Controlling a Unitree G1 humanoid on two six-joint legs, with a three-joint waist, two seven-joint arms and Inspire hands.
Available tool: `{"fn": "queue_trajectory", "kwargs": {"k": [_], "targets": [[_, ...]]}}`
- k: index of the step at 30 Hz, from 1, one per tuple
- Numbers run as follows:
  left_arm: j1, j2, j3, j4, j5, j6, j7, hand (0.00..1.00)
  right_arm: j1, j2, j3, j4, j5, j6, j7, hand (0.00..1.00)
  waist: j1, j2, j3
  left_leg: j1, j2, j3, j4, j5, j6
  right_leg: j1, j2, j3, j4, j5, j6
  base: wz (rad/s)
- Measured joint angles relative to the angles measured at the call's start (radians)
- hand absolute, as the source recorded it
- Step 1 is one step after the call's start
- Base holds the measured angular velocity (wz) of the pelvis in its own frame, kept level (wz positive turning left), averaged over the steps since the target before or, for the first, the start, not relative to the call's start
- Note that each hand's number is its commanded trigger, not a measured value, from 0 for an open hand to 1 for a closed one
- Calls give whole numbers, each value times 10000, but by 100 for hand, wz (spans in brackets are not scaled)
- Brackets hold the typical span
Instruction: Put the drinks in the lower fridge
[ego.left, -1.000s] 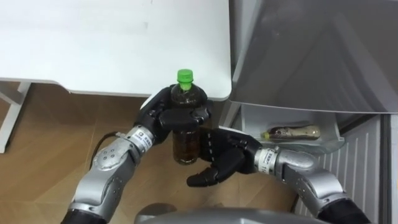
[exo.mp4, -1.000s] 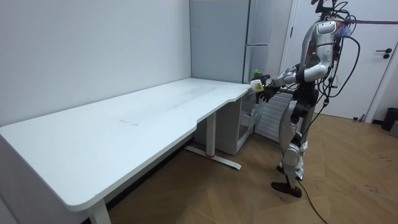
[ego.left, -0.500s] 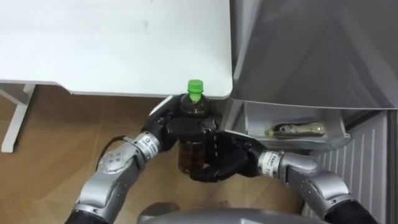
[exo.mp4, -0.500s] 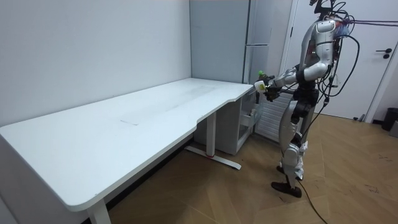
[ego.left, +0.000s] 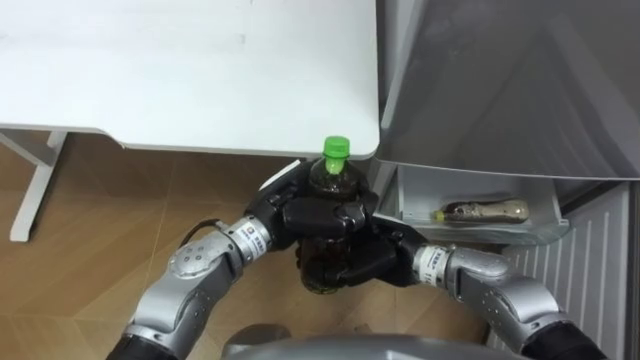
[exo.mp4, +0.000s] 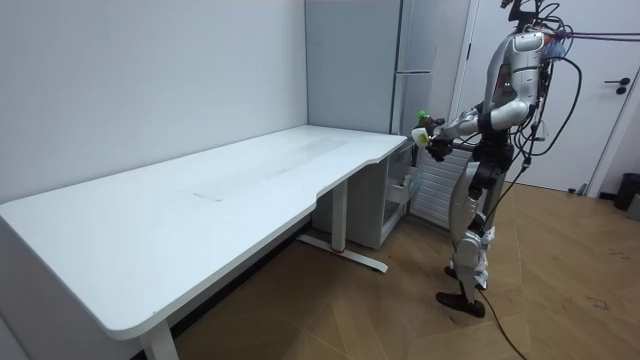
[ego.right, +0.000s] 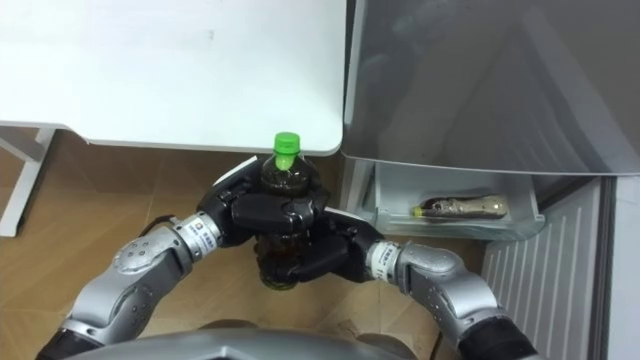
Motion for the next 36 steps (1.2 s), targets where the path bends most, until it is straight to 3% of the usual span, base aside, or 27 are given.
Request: {"fn": "queue_trajectory", "kwargs": {"k": [19,24,30,36], "targets": [[-380,-82,85,-18,-151,-17,101,0,10,163,334,0,1615,3,105,100,1,2,-11,-74,-3,35,65,2,2,-160,38,70,40,1,-1,-1],[-426,-123,237,-638,44,-24,468,0,10,274,309,-72,2090,-86,113,100,-11,-7,-16,-68,5,30,43,2,1,-151,25,92,21,1,-1,0],[-437,-155,714,-1604,624,-162,503,0,99,309,241,-262,2273,-186,534,100,-18,10,-10,59,2,28,14,-7,8,53,56,87,-31,1,0,1],[-676,-289,2063,-2380,611,-233,819,0,203,287,-140,-248,2308,-186,849,100,42,102,28,42,5,4,-13,-13,13,52,65,85,-25,2,0,0]]}}
